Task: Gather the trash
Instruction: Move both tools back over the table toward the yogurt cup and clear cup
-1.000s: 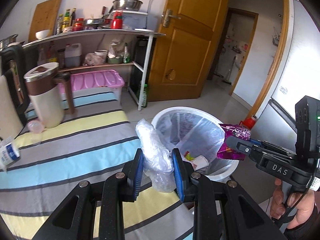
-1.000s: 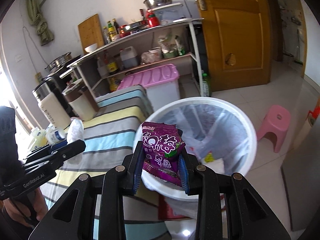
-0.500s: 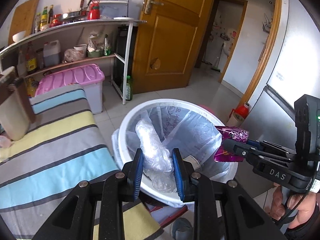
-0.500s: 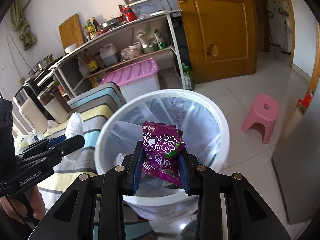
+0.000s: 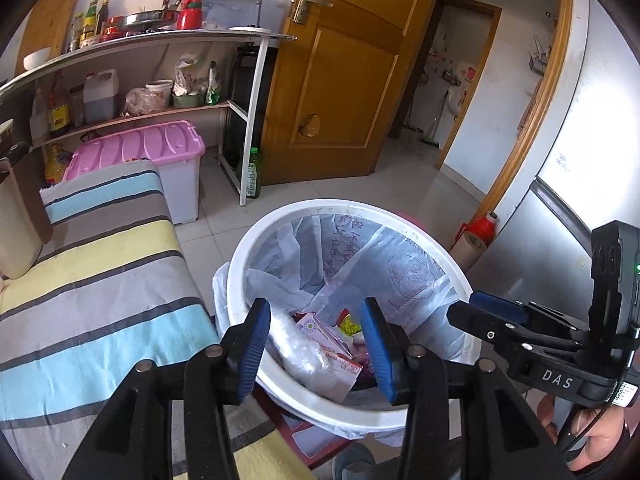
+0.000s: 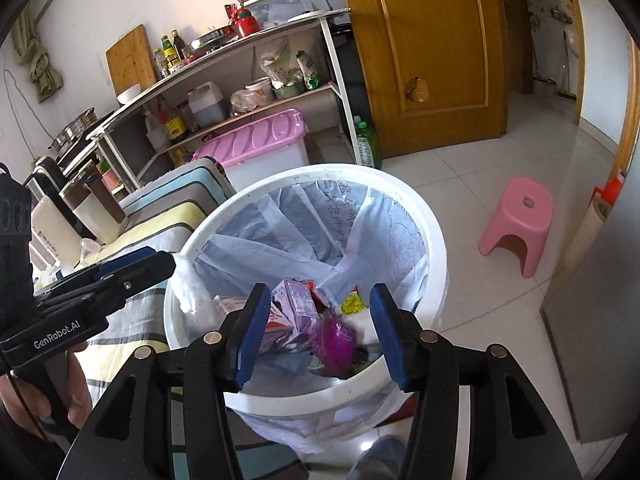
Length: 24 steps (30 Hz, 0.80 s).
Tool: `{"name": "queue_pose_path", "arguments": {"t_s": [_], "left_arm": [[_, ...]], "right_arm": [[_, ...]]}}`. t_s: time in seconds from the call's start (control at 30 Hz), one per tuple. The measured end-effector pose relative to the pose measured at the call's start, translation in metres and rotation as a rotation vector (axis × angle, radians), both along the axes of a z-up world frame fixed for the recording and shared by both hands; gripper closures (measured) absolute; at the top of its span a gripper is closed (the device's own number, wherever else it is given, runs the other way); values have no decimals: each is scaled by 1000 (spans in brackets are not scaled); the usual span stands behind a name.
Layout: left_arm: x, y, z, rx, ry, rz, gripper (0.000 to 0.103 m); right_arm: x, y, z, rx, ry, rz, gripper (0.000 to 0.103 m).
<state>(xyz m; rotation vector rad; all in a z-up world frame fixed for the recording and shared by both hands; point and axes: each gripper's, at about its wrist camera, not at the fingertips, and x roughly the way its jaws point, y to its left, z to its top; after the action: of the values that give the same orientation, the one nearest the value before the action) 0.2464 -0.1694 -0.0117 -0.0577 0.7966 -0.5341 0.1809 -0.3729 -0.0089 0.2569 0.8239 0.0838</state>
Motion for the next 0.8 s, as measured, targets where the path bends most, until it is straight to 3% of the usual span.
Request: {"name": "queue_pose_path", "arguments": {"t_s": [0.4,0.8], "left_arm": [[-40,33,16,-19,-25,37,56],[-84,89,26,-25,-59,128,56]], "right_arm": [[-27,17,23,22,-51,43,50],[-55,68,49,23,-115,162,50]]}}
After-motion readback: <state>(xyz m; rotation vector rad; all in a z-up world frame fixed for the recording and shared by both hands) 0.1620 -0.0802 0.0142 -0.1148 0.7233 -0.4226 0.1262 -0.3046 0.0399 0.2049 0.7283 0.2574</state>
